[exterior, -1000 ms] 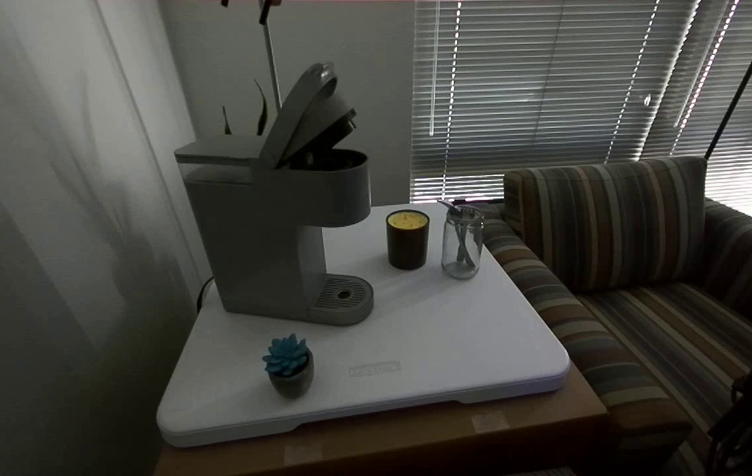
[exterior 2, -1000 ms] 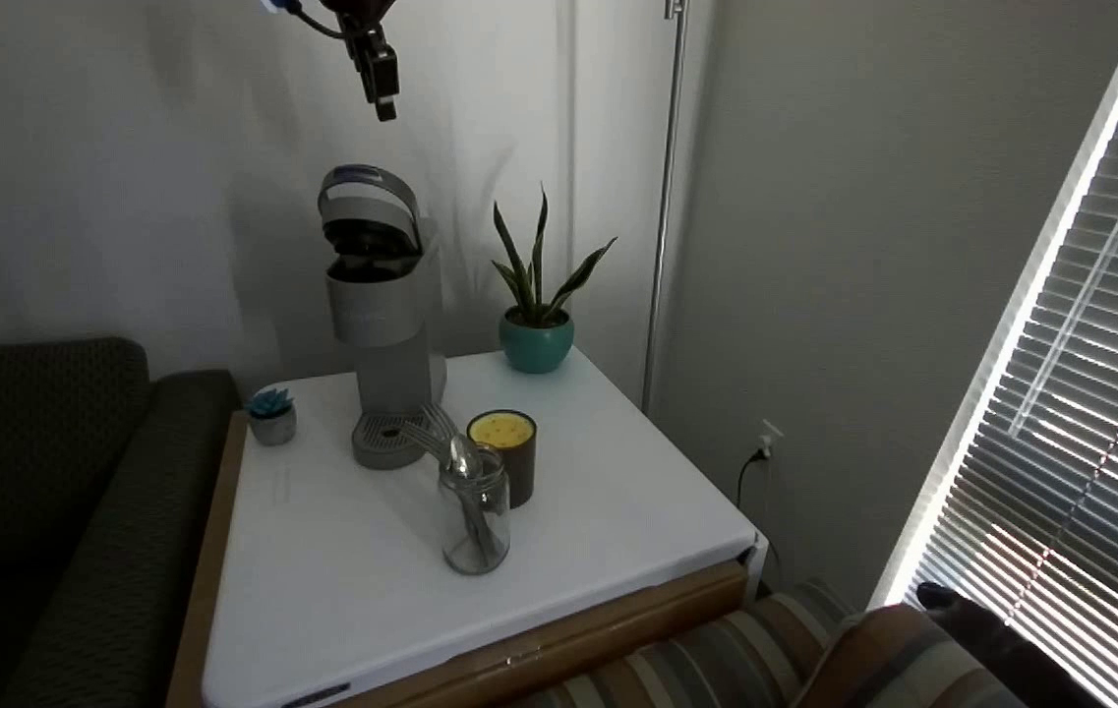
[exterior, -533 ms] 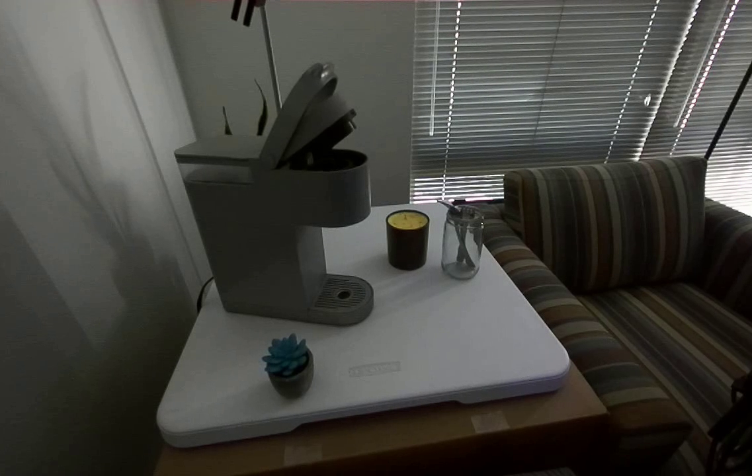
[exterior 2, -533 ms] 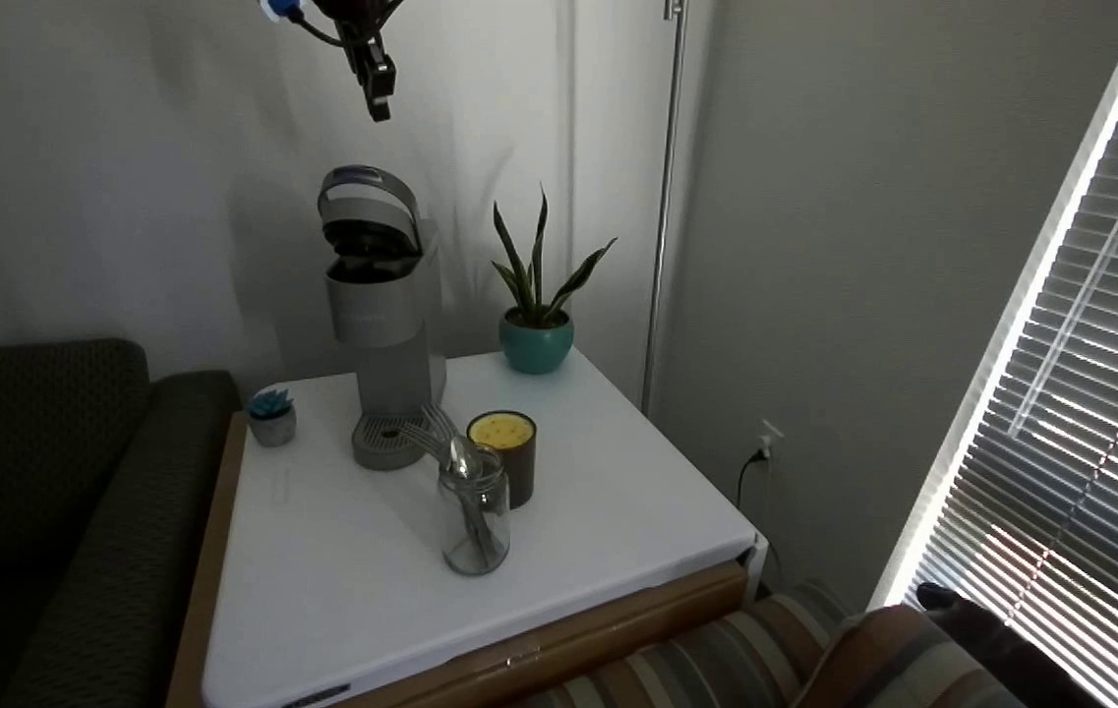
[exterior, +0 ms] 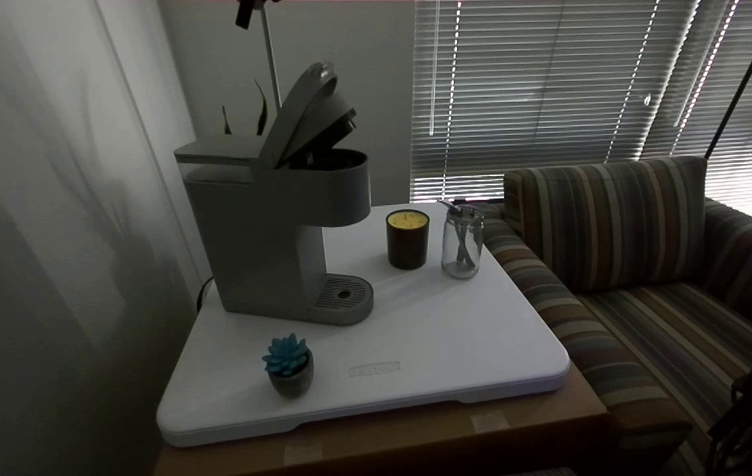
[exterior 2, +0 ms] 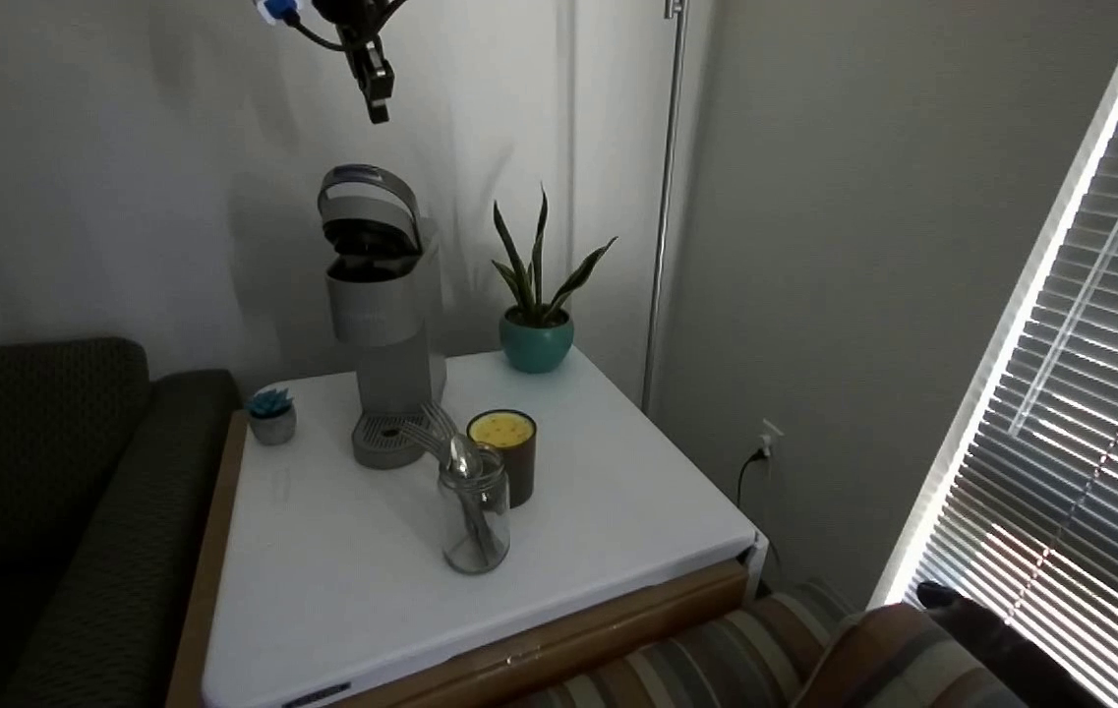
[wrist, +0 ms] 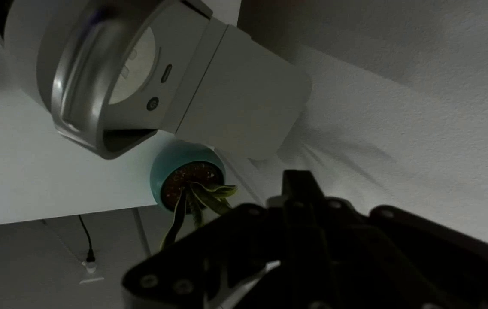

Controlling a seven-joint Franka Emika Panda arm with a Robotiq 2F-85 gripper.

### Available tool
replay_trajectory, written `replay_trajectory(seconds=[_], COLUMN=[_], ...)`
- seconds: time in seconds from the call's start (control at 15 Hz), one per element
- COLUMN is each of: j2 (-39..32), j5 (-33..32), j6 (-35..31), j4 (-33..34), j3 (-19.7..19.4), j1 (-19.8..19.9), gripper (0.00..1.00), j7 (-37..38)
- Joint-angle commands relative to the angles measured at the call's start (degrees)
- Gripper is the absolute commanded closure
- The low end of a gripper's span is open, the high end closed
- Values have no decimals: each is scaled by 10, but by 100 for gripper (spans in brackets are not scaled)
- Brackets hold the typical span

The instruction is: Close the coffee maker

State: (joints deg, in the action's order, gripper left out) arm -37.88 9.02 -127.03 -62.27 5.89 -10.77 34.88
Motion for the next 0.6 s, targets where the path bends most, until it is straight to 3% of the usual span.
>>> replay_trajectory(seconds=[0.0,0.53], j2=[35,85], j5=[9,29], j6=[1,-10], j4=[-53,-130], j3=[-4,1], j1=[6,24], gripper=[100,100], j7=[28,83])
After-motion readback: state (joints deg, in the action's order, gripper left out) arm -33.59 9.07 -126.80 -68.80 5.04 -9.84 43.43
